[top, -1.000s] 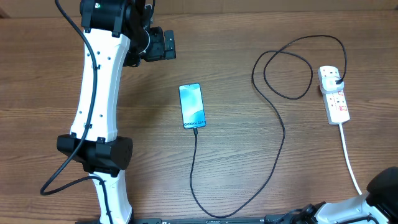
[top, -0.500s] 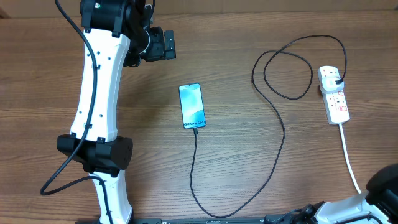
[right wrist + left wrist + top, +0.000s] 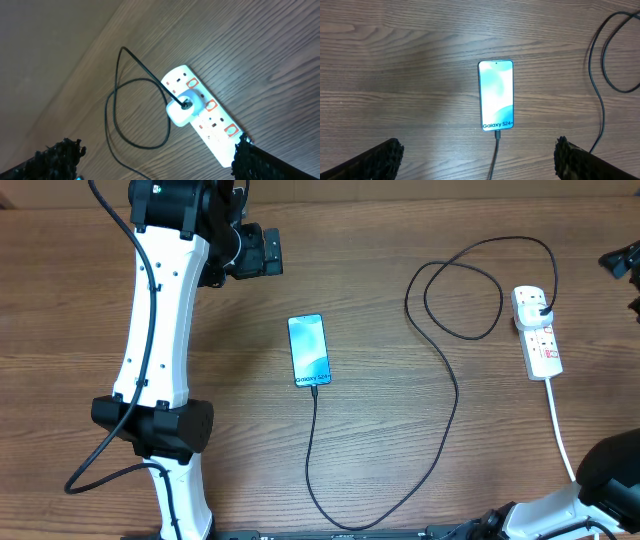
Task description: Plug charger to phone and switch on socket
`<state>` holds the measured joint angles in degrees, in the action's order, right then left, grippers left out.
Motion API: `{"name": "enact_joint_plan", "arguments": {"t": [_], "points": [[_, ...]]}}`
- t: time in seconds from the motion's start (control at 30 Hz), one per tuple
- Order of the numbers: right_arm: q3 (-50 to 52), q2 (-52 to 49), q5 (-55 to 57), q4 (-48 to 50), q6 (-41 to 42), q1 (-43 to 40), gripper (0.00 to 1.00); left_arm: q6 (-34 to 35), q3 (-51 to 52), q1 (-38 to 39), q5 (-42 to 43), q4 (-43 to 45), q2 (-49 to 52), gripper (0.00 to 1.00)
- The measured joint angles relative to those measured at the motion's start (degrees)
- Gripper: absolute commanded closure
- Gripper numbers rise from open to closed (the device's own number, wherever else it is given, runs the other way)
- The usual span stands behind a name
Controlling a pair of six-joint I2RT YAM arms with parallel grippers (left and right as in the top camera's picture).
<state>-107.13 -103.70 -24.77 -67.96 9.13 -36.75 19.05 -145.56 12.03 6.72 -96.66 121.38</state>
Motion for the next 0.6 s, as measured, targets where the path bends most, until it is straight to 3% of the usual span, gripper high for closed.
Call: {"name": "enact_joint_plan", "arguments": {"t": [0.6], "points": [[0.00, -1.90, 1.27, -0.13, -0.17, 0.04, 0.00, 0.00, 0.00, 0.00, -0.02, 0.00, 0.00, 0.00]]}}
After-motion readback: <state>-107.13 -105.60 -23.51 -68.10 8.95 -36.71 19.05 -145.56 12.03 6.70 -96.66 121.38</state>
